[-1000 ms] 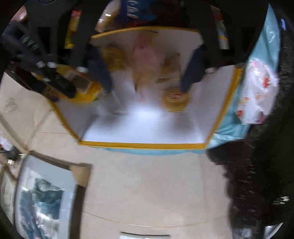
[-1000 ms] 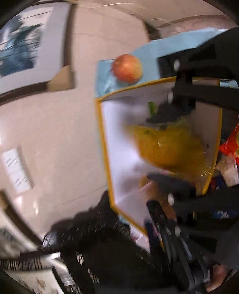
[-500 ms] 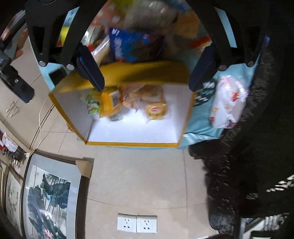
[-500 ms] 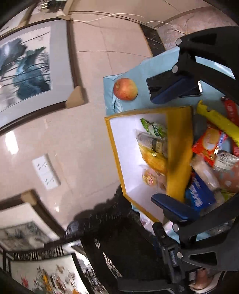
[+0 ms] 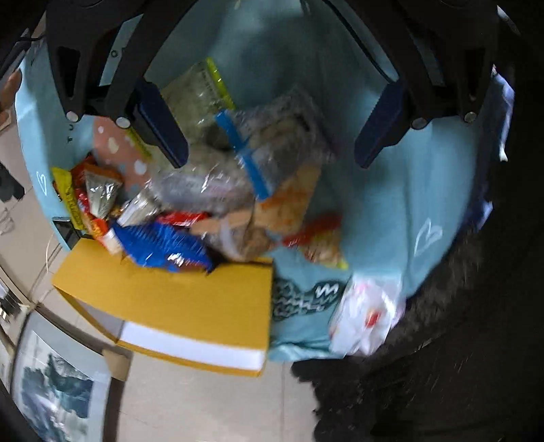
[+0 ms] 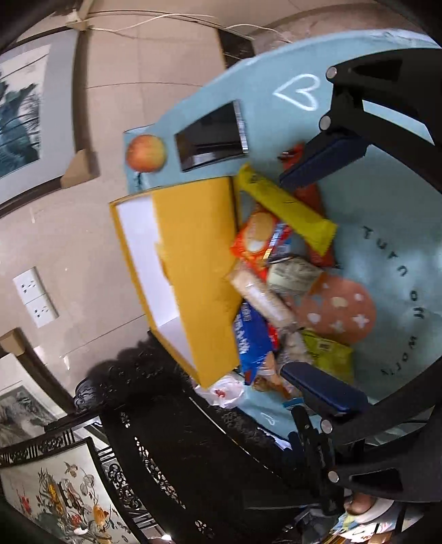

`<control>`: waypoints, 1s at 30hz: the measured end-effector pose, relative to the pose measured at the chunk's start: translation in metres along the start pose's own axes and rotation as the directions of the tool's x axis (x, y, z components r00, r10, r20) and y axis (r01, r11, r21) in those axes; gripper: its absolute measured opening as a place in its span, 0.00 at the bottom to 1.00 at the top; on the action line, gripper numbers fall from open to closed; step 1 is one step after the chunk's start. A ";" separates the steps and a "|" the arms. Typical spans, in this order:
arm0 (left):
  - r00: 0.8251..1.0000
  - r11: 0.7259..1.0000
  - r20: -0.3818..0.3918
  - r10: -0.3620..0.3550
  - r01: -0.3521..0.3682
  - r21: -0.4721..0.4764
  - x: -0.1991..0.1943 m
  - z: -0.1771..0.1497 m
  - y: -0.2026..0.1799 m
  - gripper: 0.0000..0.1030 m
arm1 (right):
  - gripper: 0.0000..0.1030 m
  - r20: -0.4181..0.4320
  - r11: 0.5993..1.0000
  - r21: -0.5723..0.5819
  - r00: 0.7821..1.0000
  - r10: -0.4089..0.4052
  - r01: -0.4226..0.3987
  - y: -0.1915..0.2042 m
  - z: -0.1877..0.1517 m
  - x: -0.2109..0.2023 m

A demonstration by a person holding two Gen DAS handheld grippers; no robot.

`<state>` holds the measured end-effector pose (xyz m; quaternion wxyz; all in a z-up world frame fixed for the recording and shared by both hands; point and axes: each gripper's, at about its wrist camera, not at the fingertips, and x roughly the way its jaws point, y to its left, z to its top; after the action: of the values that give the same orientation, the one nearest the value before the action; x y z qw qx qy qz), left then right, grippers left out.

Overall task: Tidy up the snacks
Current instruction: 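Grasp white rice-cake bag with left tool while right tool grasps yellow bar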

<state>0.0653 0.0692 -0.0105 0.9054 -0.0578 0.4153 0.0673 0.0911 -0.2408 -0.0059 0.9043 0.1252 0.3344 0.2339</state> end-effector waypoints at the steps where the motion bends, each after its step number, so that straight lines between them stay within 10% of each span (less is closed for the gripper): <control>1: 1.000 1.000 0.001 0.003 -0.003 -0.005 0.001 -0.002 0.001 0.97 | 0.99 -0.008 1.000 0.001 1.000 0.004 -0.004 0.000 -0.003 -0.001; 10: 0.997 0.998 -0.075 0.001 -0.006 -0.067 0.039 -0.012 0.013 0.91 | 0.99 -0.057 1.000 0.027 0.998 0.000 0.002 -0.007 -0.028 0.004; 12: 0.998 0.998 -0.067 0.017 -0.021 -0.061 0.046 -0.017 0.013 0.54 | 0.99 -0.069 1.000 0.024 0.997 -0.014 0.016 -0.011 -0.032 0.006; 22: 0.999 0.999 -0.034 -0.027 0.026 -0.030 0.028 -0.026 0.005 0.50 | 0.99 -0.080 0.991 0.059 0.990 -0.119 0.124 -0.025 -0.021 0.020; 30: 0.997 0.998 -0.045 -0.055 0.053 -0.035 0.033 -0.026 0.007 0.50 | 0.51 -0.205 0.961 -0.114 0.940 -0.273 0.254 -0.015 0.004 0.079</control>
<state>0.0657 0.0745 -0.0527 0.8959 -0.0857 0.4331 0.0483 0.1518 -0.2134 -0.0515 0.8897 0.0140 0.4353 0.1372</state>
